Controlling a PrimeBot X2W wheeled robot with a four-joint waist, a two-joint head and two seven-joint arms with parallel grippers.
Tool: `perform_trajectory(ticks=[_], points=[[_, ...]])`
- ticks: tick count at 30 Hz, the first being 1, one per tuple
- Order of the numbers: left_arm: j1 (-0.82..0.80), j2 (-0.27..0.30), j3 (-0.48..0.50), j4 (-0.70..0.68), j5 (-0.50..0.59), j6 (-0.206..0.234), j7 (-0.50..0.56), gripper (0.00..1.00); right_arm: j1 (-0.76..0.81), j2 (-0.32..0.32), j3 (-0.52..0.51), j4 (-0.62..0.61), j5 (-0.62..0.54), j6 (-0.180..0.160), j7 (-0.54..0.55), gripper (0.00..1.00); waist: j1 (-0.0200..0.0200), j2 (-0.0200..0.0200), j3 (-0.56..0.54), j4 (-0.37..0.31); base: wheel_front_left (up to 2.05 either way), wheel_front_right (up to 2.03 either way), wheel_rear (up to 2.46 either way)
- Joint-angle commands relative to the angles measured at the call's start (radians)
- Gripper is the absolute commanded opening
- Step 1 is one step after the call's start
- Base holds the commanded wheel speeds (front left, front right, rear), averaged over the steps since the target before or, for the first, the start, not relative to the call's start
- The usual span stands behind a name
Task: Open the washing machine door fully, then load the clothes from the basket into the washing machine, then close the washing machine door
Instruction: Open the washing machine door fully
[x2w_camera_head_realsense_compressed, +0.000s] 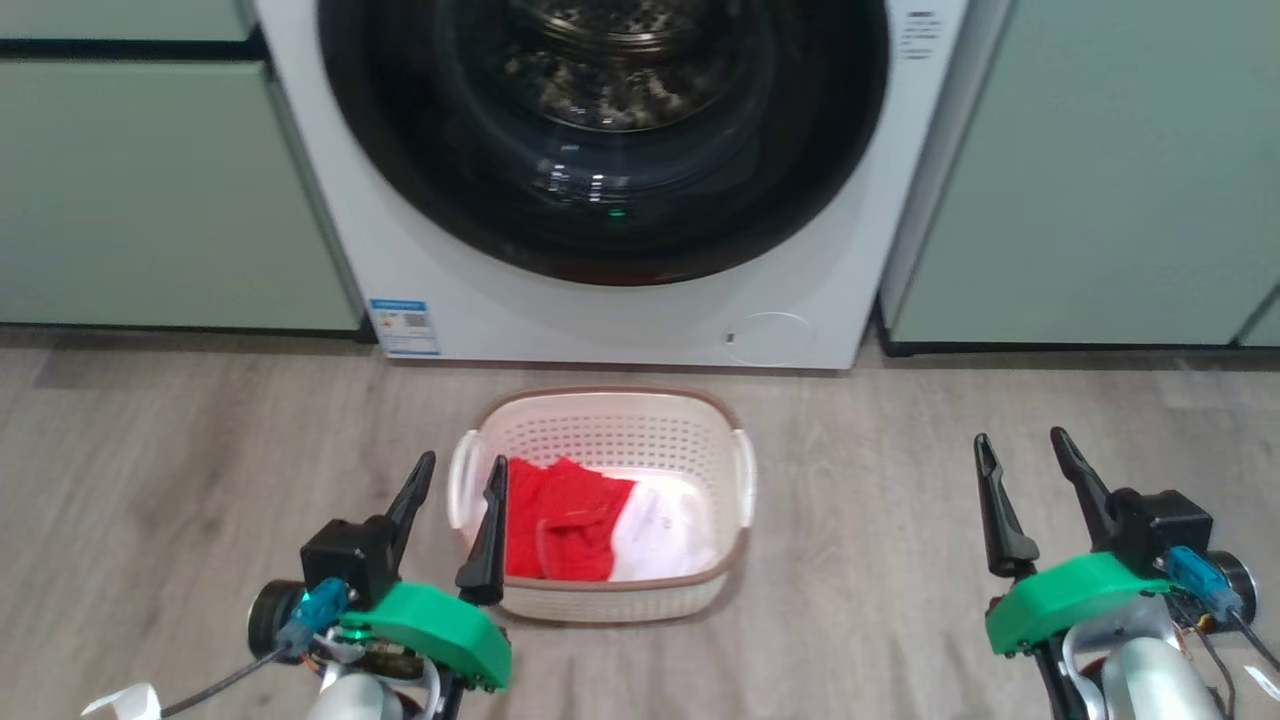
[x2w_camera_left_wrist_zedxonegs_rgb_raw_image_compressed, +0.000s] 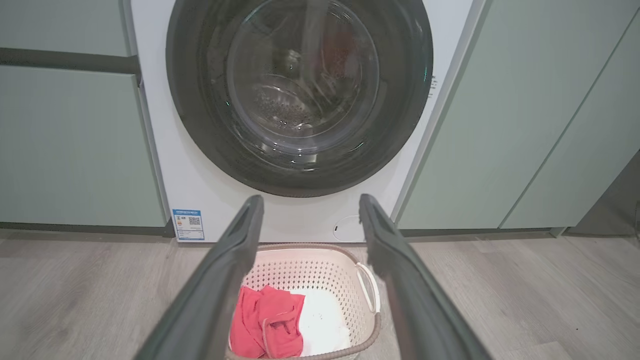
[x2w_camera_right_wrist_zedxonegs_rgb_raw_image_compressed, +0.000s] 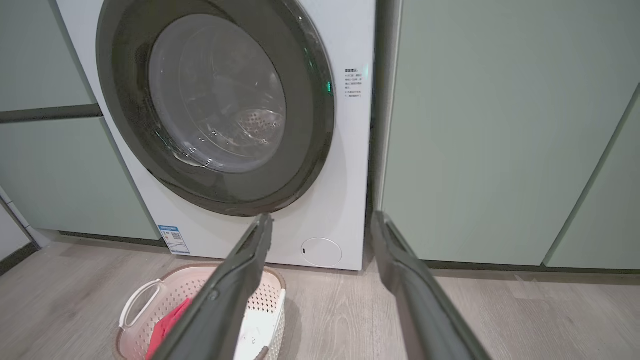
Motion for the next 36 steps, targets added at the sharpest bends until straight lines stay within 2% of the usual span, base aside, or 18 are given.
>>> perform_trajectory(ticks=[1,13,15,20,36], points=[[-0.034,-0.002,0.028,-0.03,0.007,-0.002,-0.013,1.0,-0.052,-0.013,0.02,-0.027,-0.006,0.0,-0.012,1.0,0.0,-0.0001,0.0,-0.001,1.23,1.23,-2.46],[-0.035,-0.002,0.031,-0.051,0.003,-0.003,-0.013,1.0,-0.054,-0.013,0.01,-0.017,-0.011,0.0,-0.012,1.0,0.0,-0.0001,0.0,-0.004,1.23,1.23,-2.45],[-0.033,-0.002,0.033,-0.044,0.037,0.018,-0.013,1.0,-0.054,-0.013,0.007,-0.016,-0.012,0.0,-0.012,1.0,0.0,-0.0001,0.0,-0.004,1.06,1.06,-2.11],[-0.031,-0.002,0.033,-0.048,0.044,0.024,-0.013,1.0,-0.055,-0.013,0.006,-0.012,-0.01,0.0,-0.012,1.0,0.0,-0.0001,-0.002,-0.006,0.86,0.86,-1.72],[-0.024,-0.002,0.035,-0.056,0.069,0.029,-0.013,1.0,-0.052,-0.013,0.005,-0.001,-0.005,0.0,-0.012,1.0,0.0,-0.0001,-0.01,-0.004,0.15,0.15,-0.29]])
